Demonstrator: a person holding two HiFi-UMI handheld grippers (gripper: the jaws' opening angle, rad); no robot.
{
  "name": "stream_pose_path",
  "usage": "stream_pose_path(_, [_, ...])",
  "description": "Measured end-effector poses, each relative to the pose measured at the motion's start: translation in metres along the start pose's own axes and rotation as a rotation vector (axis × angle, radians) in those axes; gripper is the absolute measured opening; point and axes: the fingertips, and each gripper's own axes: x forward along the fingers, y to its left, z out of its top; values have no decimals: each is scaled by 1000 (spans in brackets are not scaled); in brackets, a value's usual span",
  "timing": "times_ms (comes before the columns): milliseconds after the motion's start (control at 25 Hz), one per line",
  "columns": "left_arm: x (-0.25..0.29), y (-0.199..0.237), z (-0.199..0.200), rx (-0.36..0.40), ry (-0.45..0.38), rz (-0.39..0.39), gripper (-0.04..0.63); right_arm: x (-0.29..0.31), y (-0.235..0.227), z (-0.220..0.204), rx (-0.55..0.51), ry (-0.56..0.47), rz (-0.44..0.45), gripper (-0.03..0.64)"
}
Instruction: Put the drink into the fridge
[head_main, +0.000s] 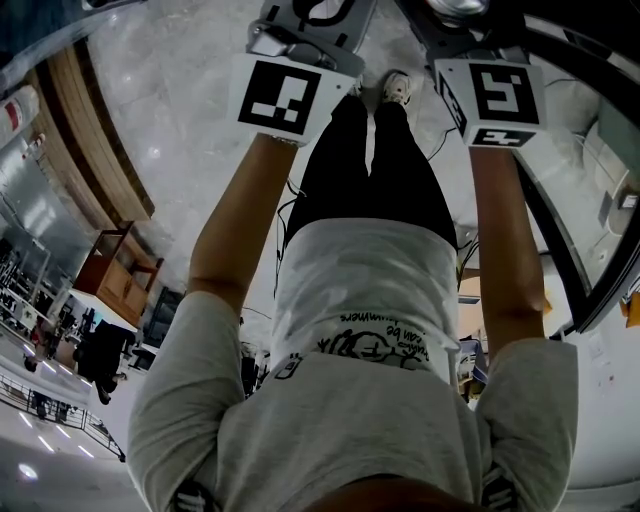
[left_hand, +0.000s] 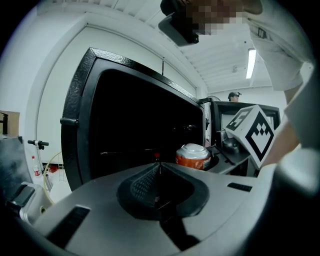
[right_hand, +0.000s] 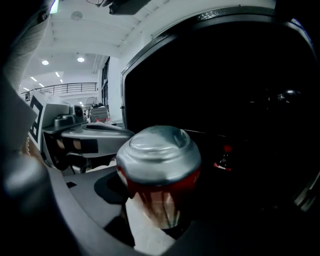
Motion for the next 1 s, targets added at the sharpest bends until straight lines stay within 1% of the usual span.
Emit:
stream_pose_path(520, [23,7,-17,35,14,15,21,31,-24,-13,27,5,-19,339])
stream_pose_path(680, [28,12,-20,46,6,18,21,43,-30,-14,28,8,-21,339])
stream_pose_path(1000, [38,21,-35,49,40,21,21,63,-41,-22,49,9,-20,339])
